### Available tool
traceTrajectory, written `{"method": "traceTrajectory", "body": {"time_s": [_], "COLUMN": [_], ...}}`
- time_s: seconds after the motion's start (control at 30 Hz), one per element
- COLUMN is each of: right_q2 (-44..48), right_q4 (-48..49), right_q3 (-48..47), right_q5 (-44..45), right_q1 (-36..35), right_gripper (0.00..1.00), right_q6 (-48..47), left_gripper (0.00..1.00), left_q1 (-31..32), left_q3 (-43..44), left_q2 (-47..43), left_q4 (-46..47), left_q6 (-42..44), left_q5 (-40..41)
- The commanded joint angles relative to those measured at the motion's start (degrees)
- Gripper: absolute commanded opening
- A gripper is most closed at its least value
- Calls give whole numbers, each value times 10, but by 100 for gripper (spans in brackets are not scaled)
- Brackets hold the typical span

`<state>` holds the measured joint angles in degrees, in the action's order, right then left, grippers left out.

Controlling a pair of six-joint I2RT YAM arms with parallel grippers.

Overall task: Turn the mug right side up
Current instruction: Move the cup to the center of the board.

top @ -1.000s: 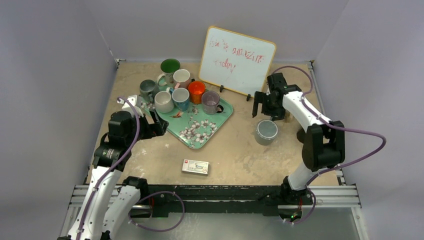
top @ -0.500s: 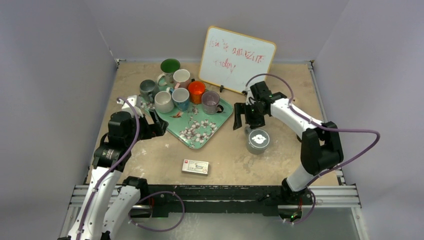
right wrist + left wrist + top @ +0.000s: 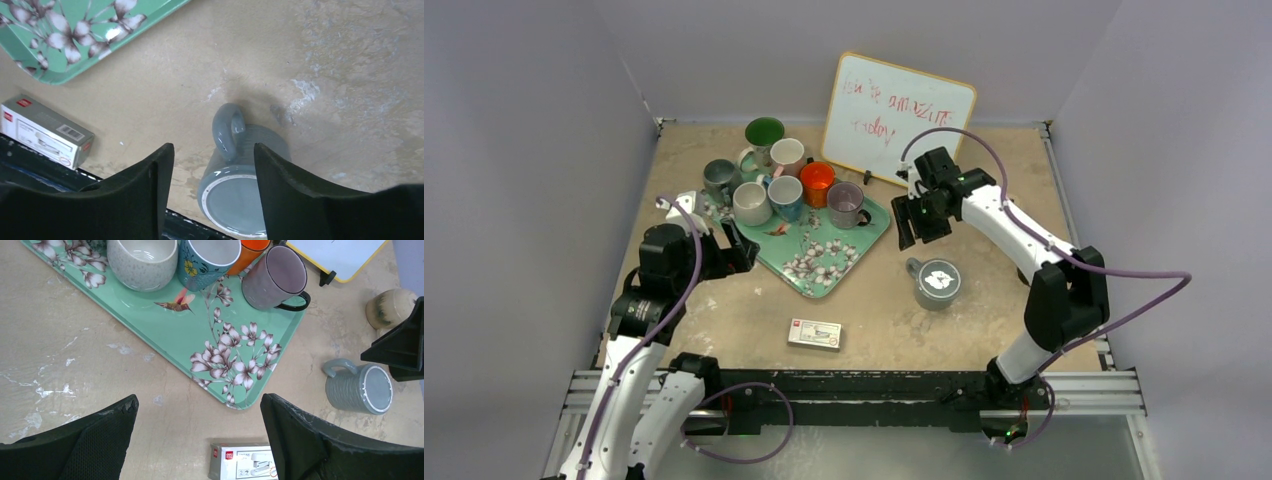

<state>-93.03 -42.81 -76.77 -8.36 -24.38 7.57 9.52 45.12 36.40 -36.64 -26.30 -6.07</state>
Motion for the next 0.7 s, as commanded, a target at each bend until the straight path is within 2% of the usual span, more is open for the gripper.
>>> {"method": "traceTrajectory", "body": {"time_s": [0.0, 0.2, 0.67], "right_q2": [-2, -8, -72], "right_q4": [-55, -38, -41], "right_q3": [-23, -7, -2], "right_q5": [48, 67, 83], "right_q1": [-11, -49, -53], "right_gripper": [59, 54, 42], "right_q6": [-71, -110, -121], "left_gripper": [91, 91, 91], "left_q1": [2, 3, 5], "left_q3": [12, 11, 14], "left_q2": [-5, -4, -4], "left_q4": [5, 4, 2], "left_q6": [11, 10, 11], "left_q5": [3, -1, 6]}}
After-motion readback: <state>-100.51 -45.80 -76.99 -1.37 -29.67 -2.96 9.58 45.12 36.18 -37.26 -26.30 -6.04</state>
